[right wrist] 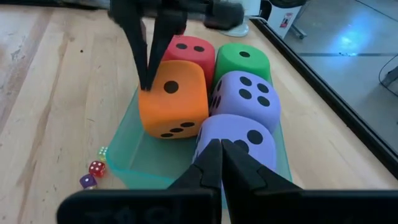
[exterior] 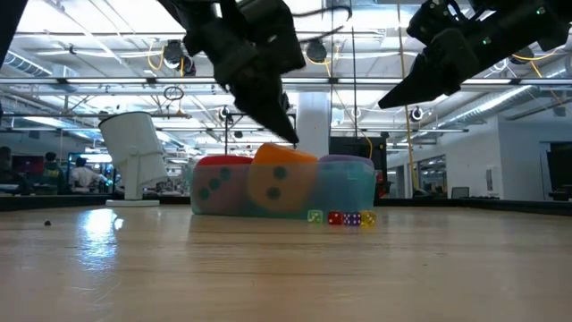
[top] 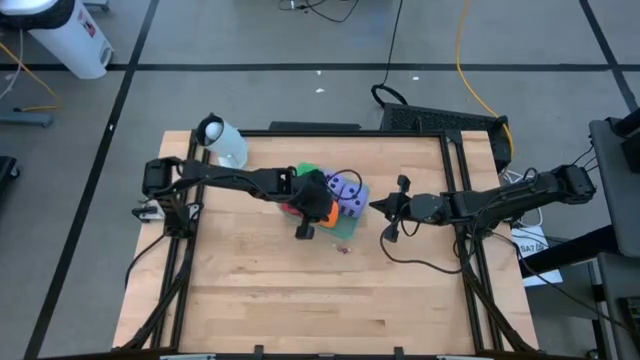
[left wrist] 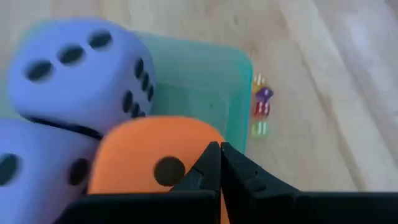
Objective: Pick & Place Dice
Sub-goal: Put the large orange dice into the blue bin
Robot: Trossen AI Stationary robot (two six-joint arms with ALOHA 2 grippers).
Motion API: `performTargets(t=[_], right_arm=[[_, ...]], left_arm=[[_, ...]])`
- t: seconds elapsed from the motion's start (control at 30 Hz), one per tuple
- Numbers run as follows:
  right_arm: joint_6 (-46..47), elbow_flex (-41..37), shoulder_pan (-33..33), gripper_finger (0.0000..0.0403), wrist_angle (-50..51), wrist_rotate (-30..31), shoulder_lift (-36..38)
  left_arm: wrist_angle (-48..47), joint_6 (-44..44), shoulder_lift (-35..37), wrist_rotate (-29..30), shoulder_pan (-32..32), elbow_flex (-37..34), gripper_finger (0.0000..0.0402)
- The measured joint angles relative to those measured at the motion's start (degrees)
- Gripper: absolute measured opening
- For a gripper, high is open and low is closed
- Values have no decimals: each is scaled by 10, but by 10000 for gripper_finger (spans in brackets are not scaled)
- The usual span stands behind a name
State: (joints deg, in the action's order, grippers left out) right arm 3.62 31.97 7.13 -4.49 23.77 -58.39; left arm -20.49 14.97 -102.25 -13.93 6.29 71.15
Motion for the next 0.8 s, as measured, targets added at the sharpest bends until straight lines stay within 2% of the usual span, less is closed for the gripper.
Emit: performTargets(t=[0.23, 0.37, 0.5, 0.8], right_arm=[[0, 0, 0, 0, -2, 0, 0], [0, 0, 0, 0, -4, 0, 0], [0, 0, 0, 0, -5, 0, 0], [0, 0, 1, 0, -4, -2, 0]], left_arm=[[-16, 14, 58, 29, 15, 6, 2], [-29, 14, 55, -21, 31, 6, 2], [-50, 14, 29, 1, 31, 4, 2], [-53, 3, -1, -10, 44, -18, 2]])
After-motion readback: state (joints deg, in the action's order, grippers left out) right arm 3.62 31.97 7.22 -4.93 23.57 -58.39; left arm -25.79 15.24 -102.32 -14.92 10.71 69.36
